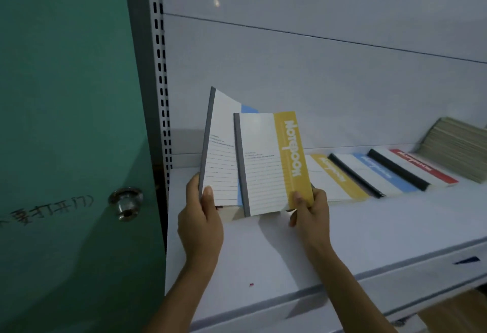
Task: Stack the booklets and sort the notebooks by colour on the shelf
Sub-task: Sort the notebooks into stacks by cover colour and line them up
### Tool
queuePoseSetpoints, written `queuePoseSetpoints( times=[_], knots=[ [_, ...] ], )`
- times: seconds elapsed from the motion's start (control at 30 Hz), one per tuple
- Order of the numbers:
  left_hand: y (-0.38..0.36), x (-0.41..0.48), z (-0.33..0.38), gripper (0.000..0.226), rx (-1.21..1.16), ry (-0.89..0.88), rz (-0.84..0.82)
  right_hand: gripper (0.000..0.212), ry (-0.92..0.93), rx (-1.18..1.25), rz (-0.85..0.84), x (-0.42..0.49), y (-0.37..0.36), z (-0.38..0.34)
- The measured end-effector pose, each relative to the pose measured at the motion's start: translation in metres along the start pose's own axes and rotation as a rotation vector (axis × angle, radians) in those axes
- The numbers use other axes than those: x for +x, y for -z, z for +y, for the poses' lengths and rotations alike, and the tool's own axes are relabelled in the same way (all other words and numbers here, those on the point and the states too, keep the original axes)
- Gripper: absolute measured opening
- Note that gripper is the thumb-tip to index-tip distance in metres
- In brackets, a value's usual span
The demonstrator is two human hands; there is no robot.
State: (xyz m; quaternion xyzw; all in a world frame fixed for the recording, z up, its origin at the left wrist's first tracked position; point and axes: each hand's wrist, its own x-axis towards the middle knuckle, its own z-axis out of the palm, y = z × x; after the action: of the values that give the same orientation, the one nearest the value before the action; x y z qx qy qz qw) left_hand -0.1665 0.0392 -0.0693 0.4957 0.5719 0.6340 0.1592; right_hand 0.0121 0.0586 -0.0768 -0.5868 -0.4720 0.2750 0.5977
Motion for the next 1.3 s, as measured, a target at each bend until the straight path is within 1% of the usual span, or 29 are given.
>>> queuePoseSetpoints(
  times=[0.1, 0.2, 0.27, 0.37, 0.57, 0.67, 0.73, 0.93, 1.03, 1.13, 1.2, 1.23, 1.27, 1.3],
  knots=[
    [0.0, -0.004, 0.014, 0.029, -0.134, 0.014, 0.036, 0.014, 0.007, 0.069, 0.027, -0.007, 0.007, -0.004],
    [-0.01, -0.018, 0.033, 0.025, -0.22, 0.045, 0.09, 0.005, 0.012, 0.132, 0.031, -0.014, 0.025, -0.011],
    [-0.024, -0.033, 0.046, 0.024, -0.26, 0.087, 0.095, 0.004, 0.016, 0.168, 0.042, -0.016, 0.048, -0.015],
    [-0.055, -0.065, 0.061, 0.026, -0.277, 0.155, 0.101, 0.004, -0.048, 0.207, 0.083, -0.014, 0.097, -0.009],
    [-0.105, -0.131, 0.08, 0.028, -0.215, 0.245, 0.108, 0.005, -0.207, 0.219, 0.175, -0.01, 0.192, 0.023],
    [-0.115, -0.154, 0.085, 0.025, -0.175, 0.259, 0.162, 0.008, -0.244, 0.199, 0.16, 0.002, 0.22, 0.031],
    [-0.115, -0.159, 0.088, 0.025, -0.179, 0.252, 0.222, 0.006, -0.257, 0.193, 0.11, 0.016, 0.226, 0.032],
    [-0.116, -0.139, 0.097, 0.019, -0.2, 0.249, 0.312, 0.004, -0.26, 0.165, -0.025, 0.061, 0.196, 0.026],
    [-0.122, -0.119, 0.103, 0.022, -0.258, 0.23, 0.325, 0.01, -0.182, 0.082, -0.087, 0.09, 0.164, 0.019],
    [-0.138, -0.099, 0.105, 0.024, -0.315, 0.278, 0.341, 0.01, -0.088, -0.15, -0.073, 0.106, 0.147, 0.023],
    [-0.148, -0.089, 0.106, 0.022, -0.345, 0.279, 0.309, 0.01, -0.005, -0.287, -0.053, 0.109, 0.142, 0.033],
    [-0.153, -0.084, 0.107, 0.02, -0.354, 0.27, 0.261, 0.013, 0.043, -0.371, -0.041, 0.11, 0.14, 0.037],
    [-0.157, -0.08, 0.105, 0.019, -0.363, 0.261, 0.212, 0.024, 0.1, -0.489, -0.023, 0.112, 0.138, 0.042],
    [-0.159, -0.077, 0.102, 0.02, -0.369, 0.257, 0.167, 0.038, 0.17, -0.637, -0.017, 0.112, 0.137, 0.047]
  ],
)
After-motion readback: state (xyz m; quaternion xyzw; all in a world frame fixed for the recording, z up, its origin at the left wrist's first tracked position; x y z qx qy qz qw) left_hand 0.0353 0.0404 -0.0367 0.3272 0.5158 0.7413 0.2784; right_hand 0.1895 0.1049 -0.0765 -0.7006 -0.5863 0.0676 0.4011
